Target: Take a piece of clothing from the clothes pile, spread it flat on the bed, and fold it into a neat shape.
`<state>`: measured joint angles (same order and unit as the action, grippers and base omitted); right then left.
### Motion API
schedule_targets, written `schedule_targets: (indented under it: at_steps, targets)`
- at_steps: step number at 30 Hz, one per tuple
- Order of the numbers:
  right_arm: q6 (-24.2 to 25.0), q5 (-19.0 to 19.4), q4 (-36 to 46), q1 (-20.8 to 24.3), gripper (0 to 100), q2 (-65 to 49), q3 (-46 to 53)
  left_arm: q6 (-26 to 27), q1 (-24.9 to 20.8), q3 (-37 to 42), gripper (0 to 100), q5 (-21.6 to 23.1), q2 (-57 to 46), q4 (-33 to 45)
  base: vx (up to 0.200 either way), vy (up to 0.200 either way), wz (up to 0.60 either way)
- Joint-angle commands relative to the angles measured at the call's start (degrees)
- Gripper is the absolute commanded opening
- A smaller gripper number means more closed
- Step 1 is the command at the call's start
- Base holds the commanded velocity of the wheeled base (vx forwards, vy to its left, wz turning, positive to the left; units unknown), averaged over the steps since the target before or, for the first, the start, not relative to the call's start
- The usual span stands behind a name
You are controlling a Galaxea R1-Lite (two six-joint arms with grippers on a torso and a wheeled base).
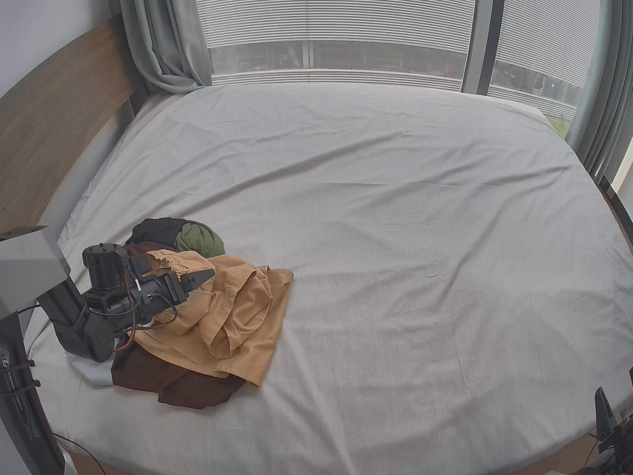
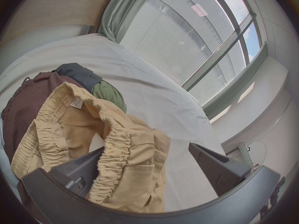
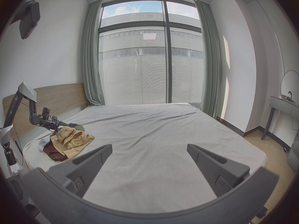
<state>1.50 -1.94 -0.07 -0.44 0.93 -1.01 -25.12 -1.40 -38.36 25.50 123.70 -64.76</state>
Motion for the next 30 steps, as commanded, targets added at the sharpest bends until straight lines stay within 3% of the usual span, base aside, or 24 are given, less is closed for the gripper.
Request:
schedule_targets:
  at_steps: [1, 2, 3, 18, 24, 26, 30]
  targets:
    - [-0.01, 0.00, -0.01, 0.00, 100, -0.57, 1.01, -0.01, -0.27, -0.22, 100, -0.10, 1.02, -0.28, 0.000, 0.000, 0.00]
    - [-0.01, 0.00, -0.01, 0.00, 100, -0.57, 1.01, 0.08, -0.27, -0.13, 100, -0.10, 1.28, -0.37, 0.000, 0.000, 0.00]
    - [-0.01, 0.00, -0.01, 0.00, 100, -0.57, 1.01, 0.16, -0.18, -0.13, 0, -0.19, 1.46, -0.63, 0.000, 0.000, 0.00]
    - [-0.01, 0.00, -0.01, 0.00, 100, -0.57, 1.01, -0.72, -0.18, 2.59, 0, 0.60, 1.90, -4.77, 0.000, 0.000, 0.00]
    - [-0.01, 0.00, -0.01, 0.00, 100, -0.57, 1.01, -8.36, -1.85, 6.11, 0, 0.07, -1.00, -9.42, 0.000, 0.000, 0.00]
    - [-0.01, 0.00, -0.01, 0.00, 100, -0.57, 1.01, -13.55, -2.64, 6.81, 0, -0.37, -3.99, -10.30, 0.000, 0.000, 0.00]
    - [-0.01, 0.00, -0.01, 0.00, 100, -0.57, 1.01, -15.83, -2.73, 7.25, 0, -1.60, -6.28, -10.39, 0.000, 0.000, 0.00]
